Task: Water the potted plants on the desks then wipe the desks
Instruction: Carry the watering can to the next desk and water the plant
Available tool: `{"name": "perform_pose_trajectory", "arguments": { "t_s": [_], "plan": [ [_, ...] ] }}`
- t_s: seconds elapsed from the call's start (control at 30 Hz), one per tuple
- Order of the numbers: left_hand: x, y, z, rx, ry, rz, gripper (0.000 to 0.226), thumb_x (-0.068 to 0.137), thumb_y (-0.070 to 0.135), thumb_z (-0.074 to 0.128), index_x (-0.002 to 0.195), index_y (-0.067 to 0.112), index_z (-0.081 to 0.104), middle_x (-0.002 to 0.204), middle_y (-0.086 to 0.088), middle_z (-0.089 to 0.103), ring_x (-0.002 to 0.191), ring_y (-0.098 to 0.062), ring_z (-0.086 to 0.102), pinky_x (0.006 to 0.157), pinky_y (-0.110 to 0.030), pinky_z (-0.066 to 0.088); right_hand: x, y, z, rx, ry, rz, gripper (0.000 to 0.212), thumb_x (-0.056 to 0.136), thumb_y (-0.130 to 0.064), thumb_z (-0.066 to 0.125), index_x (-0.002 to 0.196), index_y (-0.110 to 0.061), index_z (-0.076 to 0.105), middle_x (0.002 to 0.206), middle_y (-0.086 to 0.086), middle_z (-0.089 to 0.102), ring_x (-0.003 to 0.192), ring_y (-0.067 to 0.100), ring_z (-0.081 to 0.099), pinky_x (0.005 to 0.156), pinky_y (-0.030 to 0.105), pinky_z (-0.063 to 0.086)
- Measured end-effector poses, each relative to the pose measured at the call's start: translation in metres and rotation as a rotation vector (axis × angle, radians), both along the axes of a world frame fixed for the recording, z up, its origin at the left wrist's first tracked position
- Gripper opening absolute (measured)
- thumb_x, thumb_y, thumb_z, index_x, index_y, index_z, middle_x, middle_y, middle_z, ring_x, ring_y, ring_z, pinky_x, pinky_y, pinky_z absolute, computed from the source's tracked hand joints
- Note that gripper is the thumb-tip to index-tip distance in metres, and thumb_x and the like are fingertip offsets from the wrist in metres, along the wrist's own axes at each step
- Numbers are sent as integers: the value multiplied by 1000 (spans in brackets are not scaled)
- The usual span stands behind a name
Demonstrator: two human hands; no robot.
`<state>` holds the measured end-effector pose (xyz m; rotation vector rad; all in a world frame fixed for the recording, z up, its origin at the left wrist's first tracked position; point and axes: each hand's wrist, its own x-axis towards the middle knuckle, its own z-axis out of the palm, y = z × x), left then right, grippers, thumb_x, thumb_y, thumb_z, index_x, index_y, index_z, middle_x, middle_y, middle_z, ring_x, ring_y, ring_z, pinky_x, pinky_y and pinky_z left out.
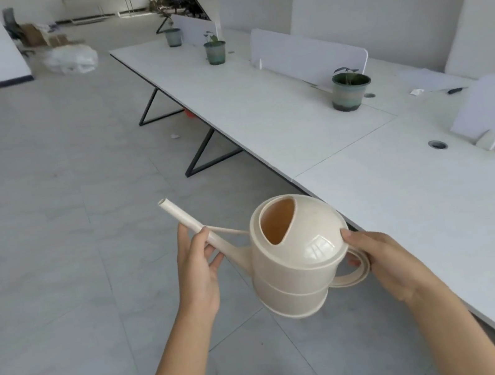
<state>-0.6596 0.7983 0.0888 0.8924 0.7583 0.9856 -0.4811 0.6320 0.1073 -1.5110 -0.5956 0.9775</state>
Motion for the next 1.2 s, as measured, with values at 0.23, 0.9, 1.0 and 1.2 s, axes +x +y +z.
{"name": "perform_pose_trajectory", "arguments": {
  "t_s": [0.23, 0.9, 1.0, 1.2],
  "plan": [
    [24, 72, -15, -61, 25, 33, 47, 94, 14, 43, 140, 12, 33, 88, 1, 51, 88, -13, 55, 74, -28, 47, 33, 79, -17, -42, 1, 40, 49, 58, -49, 71, 72, -3, 63, 56, -7, 65, 65, 11, 58, 72, 28, 39],
    [94, 338, -32, -121, 16, 103, 46, 94, 16, 46, 139, 20, 38, 102, -3, 56, 103, -22, 57, 85, -34, 48, 106, 350, -27, -86, -18, 36, 37, 82, -28, 61, 46, -21, 57, 45, -12, 56, 59, 10, 46, 64, 26, 33],
    [105, 387, -31, -99, 8, 32, 40, 94, 14, 44, 134, 18, 42, 95, -1, 54, 99, -20, 57, 79, -30, 49, 108, 387, -28, -80, -12, 12, 37, 65, -46, 70, 59, -12, 60, 54, -9, 60, 65, 14, 49, 71, 27, 36],
    [131, 478, -24, -51, 22, -145, 41, 93, 15, 44, 134, 16, 39, 103, -5, 51, 102, -20, 55, 81, -30, 47, 105, 446, -24, -113, -23, -121, 90, 31, -74, 74, 77, 2, 62, 79, 10, 58, 80, 23, 51, 78, 34, 37]
  ]
}}
